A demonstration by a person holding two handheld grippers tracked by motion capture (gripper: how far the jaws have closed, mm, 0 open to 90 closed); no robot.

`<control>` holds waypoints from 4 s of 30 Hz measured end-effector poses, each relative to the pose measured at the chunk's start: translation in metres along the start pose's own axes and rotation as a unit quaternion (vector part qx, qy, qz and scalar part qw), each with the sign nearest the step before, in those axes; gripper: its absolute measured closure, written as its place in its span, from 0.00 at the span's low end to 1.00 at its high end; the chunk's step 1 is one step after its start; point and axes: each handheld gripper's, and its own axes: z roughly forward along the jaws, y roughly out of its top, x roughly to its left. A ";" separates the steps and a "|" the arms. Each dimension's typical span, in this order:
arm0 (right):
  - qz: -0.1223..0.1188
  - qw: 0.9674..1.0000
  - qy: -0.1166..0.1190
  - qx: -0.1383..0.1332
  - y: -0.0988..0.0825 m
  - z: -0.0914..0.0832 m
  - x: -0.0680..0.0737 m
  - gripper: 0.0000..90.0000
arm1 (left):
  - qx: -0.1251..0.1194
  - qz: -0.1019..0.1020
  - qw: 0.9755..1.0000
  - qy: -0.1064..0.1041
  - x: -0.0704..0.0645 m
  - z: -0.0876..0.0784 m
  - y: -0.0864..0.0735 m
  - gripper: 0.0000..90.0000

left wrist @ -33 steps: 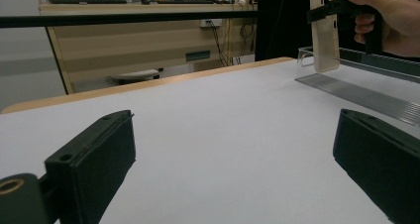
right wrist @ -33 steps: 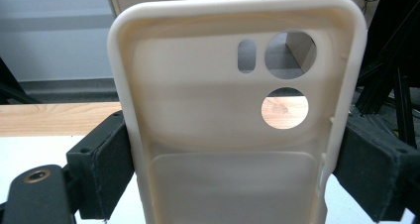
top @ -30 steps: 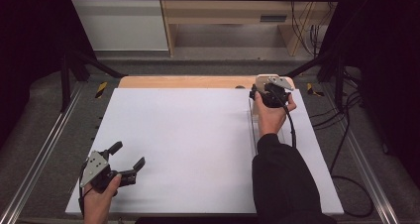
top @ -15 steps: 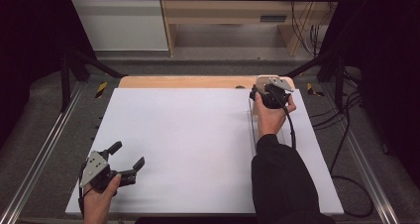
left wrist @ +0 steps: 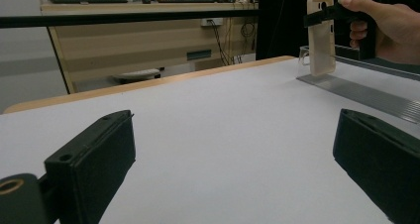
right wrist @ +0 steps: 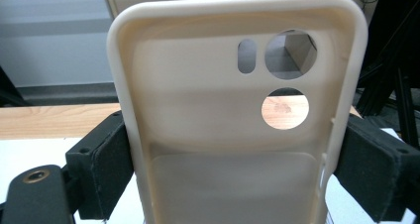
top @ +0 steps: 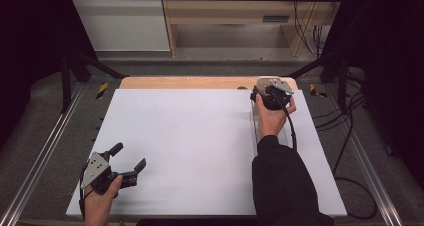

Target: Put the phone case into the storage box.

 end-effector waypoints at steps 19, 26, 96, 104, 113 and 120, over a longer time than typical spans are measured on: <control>0.011 1.000 -0.005 -0.007 -0.005 0.007 -0.001 0.13 | 0.003 0.003 1.000 0.000 0.000 0.000 0.000 0.02; 0.003 1.000 -0.007 -0.006 -0.007 0.008 0.000 0.13 | 0.004 0.005 1.000 0.000 -0.001 0.000 0.000 0.02; -0.001 1.000 0.009 0.022 -0.011 0.012 -0.001 0.07 | 0.007 0.007 1.000 -0.002 -0.001 0.000 0.000 0.02; 0.005 1.000 0.006 0.020 -0.009 0.010 -0.005 0.08 | 0.007 0.007 1.000 -0.002 -0.001 0.000 0.000 0.02; 0.001 1.000 0.004 0.016 -0.007 0.008 -0.004 0.10 | 0.006 0.007 1.000 -0.001 -0.001 0.000 0.000 0.02; -0.001 1.000 0.000 0.014 -0.007 0.007 -0.004 0.10 | 0.007 0.007 1.000 -0.002 -0.001 0.000 0.000 0.02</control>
